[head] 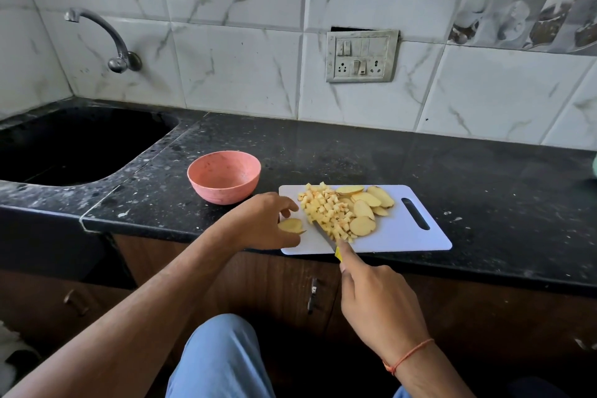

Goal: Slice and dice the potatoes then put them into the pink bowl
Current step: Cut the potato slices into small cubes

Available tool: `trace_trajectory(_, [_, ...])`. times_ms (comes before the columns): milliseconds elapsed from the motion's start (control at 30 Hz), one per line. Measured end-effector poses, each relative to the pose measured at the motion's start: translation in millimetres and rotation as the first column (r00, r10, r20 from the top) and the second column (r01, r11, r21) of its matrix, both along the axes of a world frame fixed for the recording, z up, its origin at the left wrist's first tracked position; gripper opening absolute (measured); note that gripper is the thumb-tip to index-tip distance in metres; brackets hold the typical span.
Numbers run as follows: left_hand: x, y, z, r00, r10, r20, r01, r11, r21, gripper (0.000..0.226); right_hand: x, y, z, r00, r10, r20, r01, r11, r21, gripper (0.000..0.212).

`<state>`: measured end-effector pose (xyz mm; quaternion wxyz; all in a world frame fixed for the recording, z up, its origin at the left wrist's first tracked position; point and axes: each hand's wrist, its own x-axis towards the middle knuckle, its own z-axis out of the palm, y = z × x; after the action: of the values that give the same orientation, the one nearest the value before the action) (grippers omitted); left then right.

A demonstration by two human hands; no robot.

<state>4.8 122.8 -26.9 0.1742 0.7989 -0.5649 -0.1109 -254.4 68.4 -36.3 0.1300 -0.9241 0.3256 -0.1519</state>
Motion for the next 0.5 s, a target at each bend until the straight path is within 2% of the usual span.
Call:
trace_trajectory(100, [-3.3,3.0,-9.0,0.996,0.087,0.022,-0.086,0.995,-0.047,0.061,-0.8,1.8,0.9,1.000,0.007,-0.010,-0.007,1.000,0.001,0.053])
trace_trajectory(233, [-6.5,2.1,-16.5,0.992,0.122,-0.025,-0.124,0.986,-0.108,0.048,3.7,-1.8,-2.9,1.000,0.016,-0.025,-0.016,1.000,0.008,0.053])
trace_trajectory(400, [-10.0,1.3,-16.2,0.992,0.029,-0.120,-0.043,0.992,-0.122,0.033,11.4,-10.2,-5.2,1.000,0.010,-0.029,-0.010,1.000,-0.007,0.052])
trace_trajectory(500, [-6.9,2.5,-17.8,0.989,-0.008,-0.145,-0.013,0.990,-0.139,0.038,11.5,-11.6,-4.8,1.000,0.006,-0.027,-0.006,1.000,-0.011,0.052])
